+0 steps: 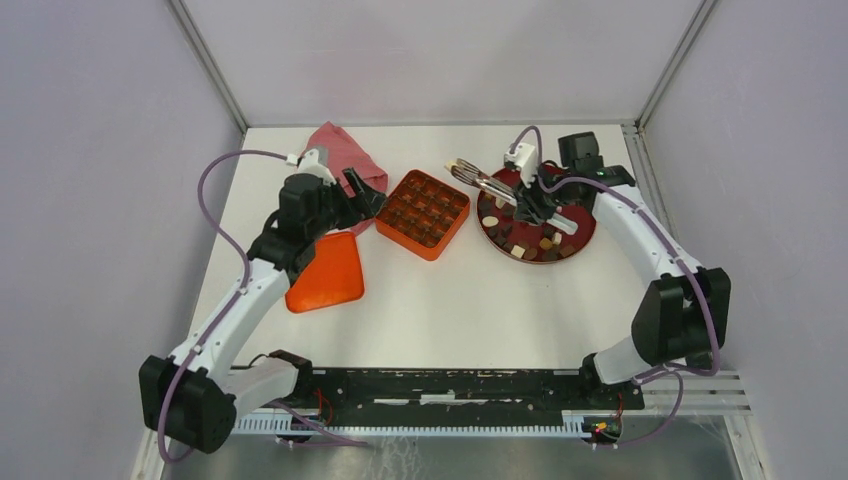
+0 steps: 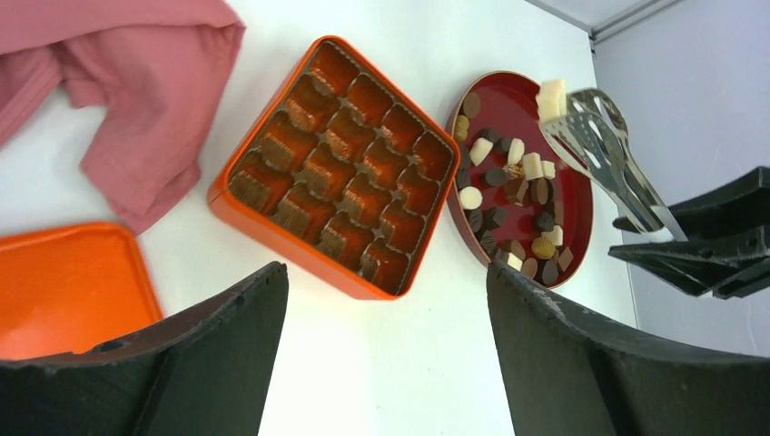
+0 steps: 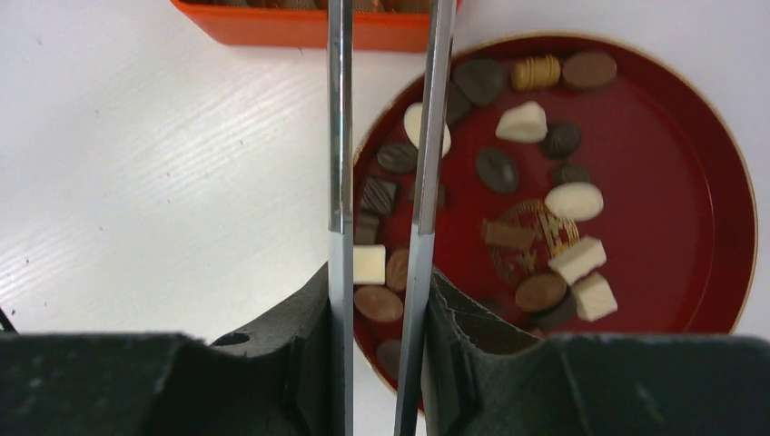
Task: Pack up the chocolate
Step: Place the fake chocolate in the packing box.
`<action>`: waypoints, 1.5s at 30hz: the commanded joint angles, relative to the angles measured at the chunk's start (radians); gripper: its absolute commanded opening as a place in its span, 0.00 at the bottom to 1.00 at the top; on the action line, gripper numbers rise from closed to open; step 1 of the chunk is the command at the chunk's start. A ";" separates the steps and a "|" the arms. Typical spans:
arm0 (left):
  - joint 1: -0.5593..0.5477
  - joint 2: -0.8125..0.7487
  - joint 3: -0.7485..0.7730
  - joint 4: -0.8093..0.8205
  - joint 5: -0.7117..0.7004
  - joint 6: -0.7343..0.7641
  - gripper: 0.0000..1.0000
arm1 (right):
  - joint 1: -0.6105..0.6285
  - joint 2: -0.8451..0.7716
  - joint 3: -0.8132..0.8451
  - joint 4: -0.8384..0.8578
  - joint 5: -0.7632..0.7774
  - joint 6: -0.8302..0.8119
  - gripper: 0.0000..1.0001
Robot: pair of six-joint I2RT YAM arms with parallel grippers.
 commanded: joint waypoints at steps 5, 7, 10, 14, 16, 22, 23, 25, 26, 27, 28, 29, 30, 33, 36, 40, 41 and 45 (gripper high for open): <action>0.001 -0.195 -0.127 -0.035 -0.125 -0.071 0.84 | 0.181 0.150 0.162 0.139 0.102 0.107 0.00; 0.002 -0.214 -0.136 -0.030 -0.133 -0.075 0.84 | 0.213 0.192 0.196 0.165 0.138 0.130 0.00; 0.002 -0.224 -0.133 -0.042 -0.147 -0.075 0.84 | 0.242 0.260 0.241 0.201 0.187 0.167 0.00; 0.001 -0.248 -0.138 -0.062 -0.157 -0.083 0.84 | 0.254 0.332 0.277 0.218 0.227 0.196 0.00; 0.002 -0.266 -0.152 -0.068 -0.170 -0.092 0.84 | 0.255 0.352 0.285 0.218 0.234 0.196 0.01; 0.002 -0.278 -0.177 -0.046 -0.179 -0.112 0.83 | 0.259 0.401 0.313 0.207 0.240 0.189 0.03; 0.001 -0.271 -0.173 -0.045 -0.174 -0.112 0.83 | 0.260 0.415 0.323 0.204 0.241 0.188 0.03; 0.002 -0.256 -0.167 -0.041 -0.165 -0.109 0.83 | 0.267 0.436 0.340 0.197 0.243 0.185 0.04; 0.002 -0.250 -0.164 -0.040 -0.161 -0.109 0.83 | 0.270 0.446 0.349 0.194 0.246 0.185 0.05; 0.002 -0.246 -0.161 -0.039 -0.161 -0.107 0.83 | 0.272 0.454 0.356 0.189 0.250 0.185 0.05; 0.002 -0.245 -0.162 -0.037 -0.160 -0.107 0.83 | 0.274 0.462 0.363 0.185 0.256 0.183 0.05; 0.001 -0.247 -0.163 -0.037 -0.161 -0.107 0.83 | 0.275 0.469 0.367 0.179 0.260 0.182 0.05; 0.001 -0.250 -0.165 -0.035 -0.163 -0.108 0.83 | 0.275 0.475 0.369 0.178 0.264 0.181 0.05; 0.001 -0.261 -0.176 -0.031 -0.167 -0.111 0.83 | 0.277 0.484 0.366 0.170 0.265 0.178 0.06; 0.001 -0.263 -0.185 -0.032 -0.167 -0.115 0.83 | 0.281 0.494 0.370 0.165 0.275 0.175 0.08; 0.001 -0.261 -0.188 -0.028 -0.163 -0.116 0.83 | 0.285 0.507 0.370 0.156 0.277 0.170 0.11; 0.002 -0.262 -0.188 -0.029 -0.163 -0.115 0.83 | 0.287 0.509 0.370 0.153 0.278 0.169 0.11; 0.001 -0.257 -0.190 -0.024 -0.162 -0.113 0.83 | 0.293 0.518 0.372 0.154 0.278 0.170 0.14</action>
